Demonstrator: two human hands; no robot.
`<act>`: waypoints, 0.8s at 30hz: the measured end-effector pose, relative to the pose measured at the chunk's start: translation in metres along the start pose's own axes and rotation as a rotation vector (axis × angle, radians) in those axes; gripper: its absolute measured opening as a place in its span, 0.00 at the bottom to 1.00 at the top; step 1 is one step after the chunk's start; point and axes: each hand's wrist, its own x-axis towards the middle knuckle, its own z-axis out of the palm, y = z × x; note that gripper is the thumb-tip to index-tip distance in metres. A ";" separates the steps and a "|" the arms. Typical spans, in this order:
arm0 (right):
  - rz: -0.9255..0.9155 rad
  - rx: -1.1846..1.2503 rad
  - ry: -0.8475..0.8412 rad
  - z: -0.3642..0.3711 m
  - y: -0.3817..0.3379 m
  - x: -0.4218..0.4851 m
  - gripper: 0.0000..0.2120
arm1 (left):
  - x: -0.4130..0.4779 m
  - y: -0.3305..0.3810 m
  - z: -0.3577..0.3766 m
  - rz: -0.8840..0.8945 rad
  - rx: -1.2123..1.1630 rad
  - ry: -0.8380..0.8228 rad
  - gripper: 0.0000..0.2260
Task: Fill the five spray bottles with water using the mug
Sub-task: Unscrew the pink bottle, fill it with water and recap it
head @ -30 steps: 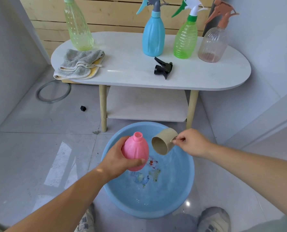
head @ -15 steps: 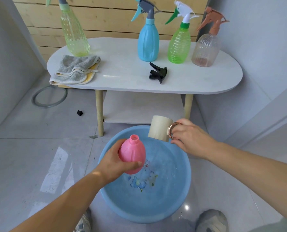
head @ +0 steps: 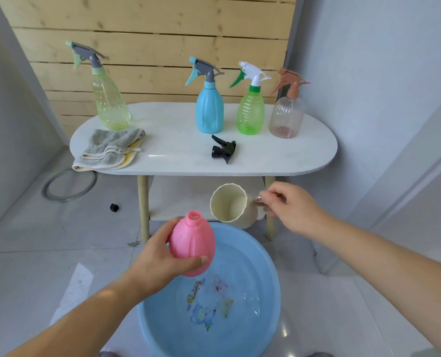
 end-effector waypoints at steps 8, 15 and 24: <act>0.211 0.530 0.225 -0.064 -0.012 0.045 0.13 | 0.018 0.056 -0.024 0.063 0.021 -0.003 0.40; 0.336 0.414 0.348 -0.099 0.021 0.106 0.10 | 0.040 0.088 -0.020 0.089 0.020 -0.047 0.34; 0.410 0.314 0.379 -0.098 0.037 0.131 0.11 | 0.060 0.088 -0.003 0.122 0.002 -0.095 0.38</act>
